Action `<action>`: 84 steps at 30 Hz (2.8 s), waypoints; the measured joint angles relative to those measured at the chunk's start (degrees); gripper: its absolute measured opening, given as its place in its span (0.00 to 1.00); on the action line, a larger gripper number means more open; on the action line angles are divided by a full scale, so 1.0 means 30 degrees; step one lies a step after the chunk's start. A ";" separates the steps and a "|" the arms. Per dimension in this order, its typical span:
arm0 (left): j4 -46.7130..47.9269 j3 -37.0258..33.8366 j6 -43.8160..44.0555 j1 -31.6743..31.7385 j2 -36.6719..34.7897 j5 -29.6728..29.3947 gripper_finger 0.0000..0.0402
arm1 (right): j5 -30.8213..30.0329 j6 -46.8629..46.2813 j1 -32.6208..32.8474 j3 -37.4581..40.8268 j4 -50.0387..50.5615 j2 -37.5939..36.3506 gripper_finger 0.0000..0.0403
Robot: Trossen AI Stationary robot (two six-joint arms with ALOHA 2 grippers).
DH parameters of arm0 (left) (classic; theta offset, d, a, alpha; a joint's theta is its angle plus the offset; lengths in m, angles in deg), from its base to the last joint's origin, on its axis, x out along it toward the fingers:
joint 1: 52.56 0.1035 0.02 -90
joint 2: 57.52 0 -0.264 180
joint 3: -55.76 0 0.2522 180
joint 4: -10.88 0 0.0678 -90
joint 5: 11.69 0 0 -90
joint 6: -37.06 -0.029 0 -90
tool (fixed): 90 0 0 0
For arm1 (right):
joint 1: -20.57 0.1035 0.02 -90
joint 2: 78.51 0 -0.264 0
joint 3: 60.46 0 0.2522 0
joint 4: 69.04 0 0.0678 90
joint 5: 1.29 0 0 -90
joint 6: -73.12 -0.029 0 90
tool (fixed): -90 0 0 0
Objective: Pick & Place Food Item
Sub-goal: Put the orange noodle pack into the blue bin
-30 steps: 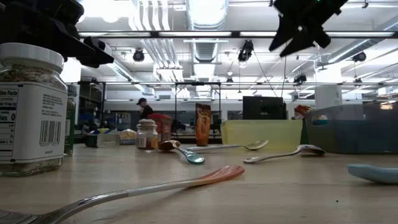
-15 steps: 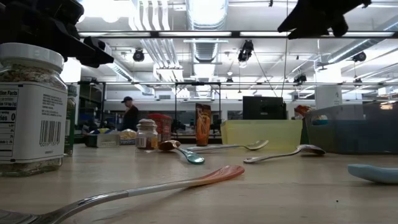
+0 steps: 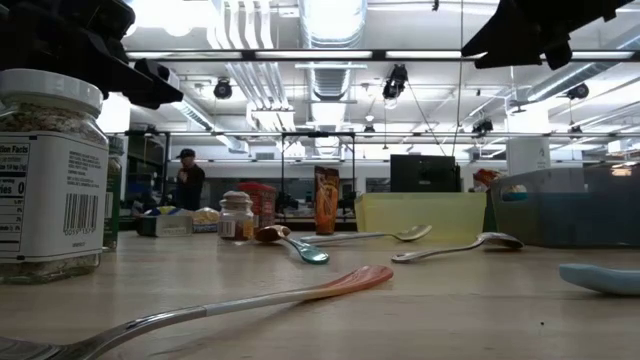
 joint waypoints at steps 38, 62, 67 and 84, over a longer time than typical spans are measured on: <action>-0.0008 0.0000 -0.0013 0.0004 -0.0007 0.0004 0.64 | 0.0073 -0.0154 -0.0015 -0.0073 0.0022 0.0189 0.57; 0.8115 0.5113 1.9085 -0.0807 0.0854 -0.3651 0.64 | 0.0076 -0.0149 -0.0011 -0.0066 0.0015 0.0215 0.57; 1.2471 0.7328 2.3068 -0.1211 0.2579 -0.4250 0.64 | 0.0080 -0.0146 -0.0007 -0.0066 0.0015 0.0226 0.57; 1.9943 1.2942 3.8757 -0.8839 1.0202 -0.4280 0.64 | 0.0080 -0.0146 -0.0007 -0.0066 0.0015 0.0253 0.57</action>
